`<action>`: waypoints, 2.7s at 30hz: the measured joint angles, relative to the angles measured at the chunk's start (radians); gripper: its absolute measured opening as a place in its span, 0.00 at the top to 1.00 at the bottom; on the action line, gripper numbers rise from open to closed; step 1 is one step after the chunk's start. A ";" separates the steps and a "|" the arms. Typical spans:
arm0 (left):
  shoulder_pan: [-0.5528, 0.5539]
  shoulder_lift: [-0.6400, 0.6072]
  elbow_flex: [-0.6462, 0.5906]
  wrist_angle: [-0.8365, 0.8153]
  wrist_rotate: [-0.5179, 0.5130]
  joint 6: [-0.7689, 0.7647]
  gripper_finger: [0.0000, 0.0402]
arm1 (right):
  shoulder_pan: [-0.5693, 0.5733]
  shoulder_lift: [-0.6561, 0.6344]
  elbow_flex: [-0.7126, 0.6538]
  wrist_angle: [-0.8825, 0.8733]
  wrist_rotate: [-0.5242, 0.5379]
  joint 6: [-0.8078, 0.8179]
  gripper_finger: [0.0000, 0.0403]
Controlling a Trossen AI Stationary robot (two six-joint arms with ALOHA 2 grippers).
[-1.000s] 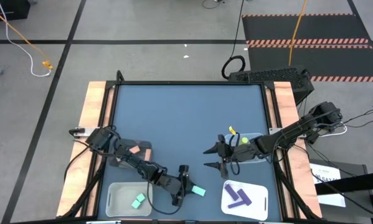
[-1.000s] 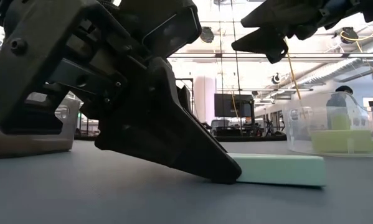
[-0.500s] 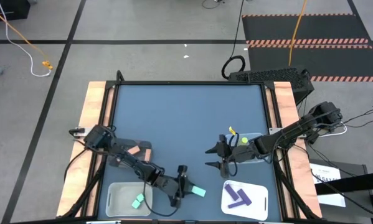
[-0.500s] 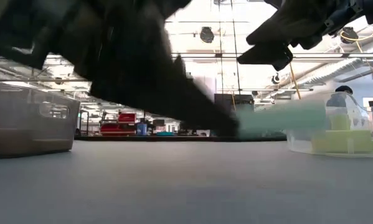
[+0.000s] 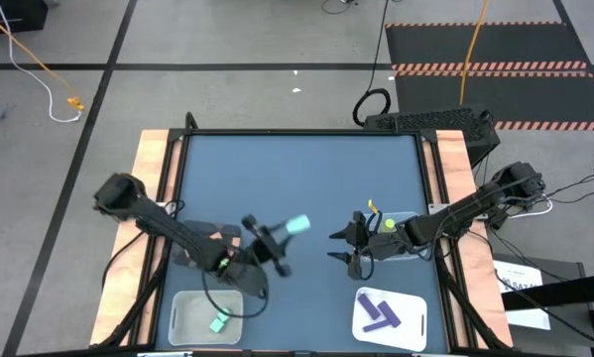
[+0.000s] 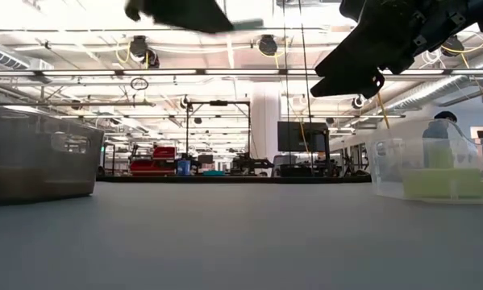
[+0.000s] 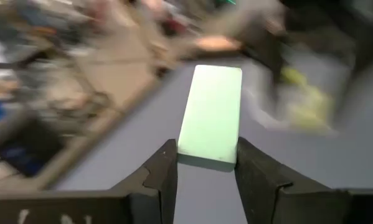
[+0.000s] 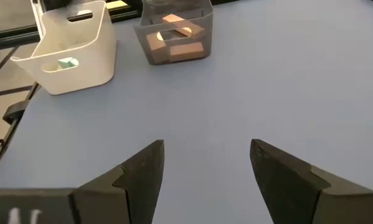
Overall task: Sort & place blocks by color
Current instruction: Put the blue block into the gray bin
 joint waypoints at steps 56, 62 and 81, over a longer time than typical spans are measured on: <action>-0.369 -0.188 0.001 -0.438 1.008 -1.019 0.67 | 0.020 0.000 0.000 -0.045 -0.009 0.105 0.43; -0.479 -0.194 0.001 -0.516 1.008 -1.075 0.67 | 0.037 0.000 0.000 -0.044 -0.010 0.105 0.43; -0.528 -0.198 0.001 -0.892 0.983 -1.445 0.60 | 0.037 0.000 0.000 -0.023 -0.009 0.103 0.43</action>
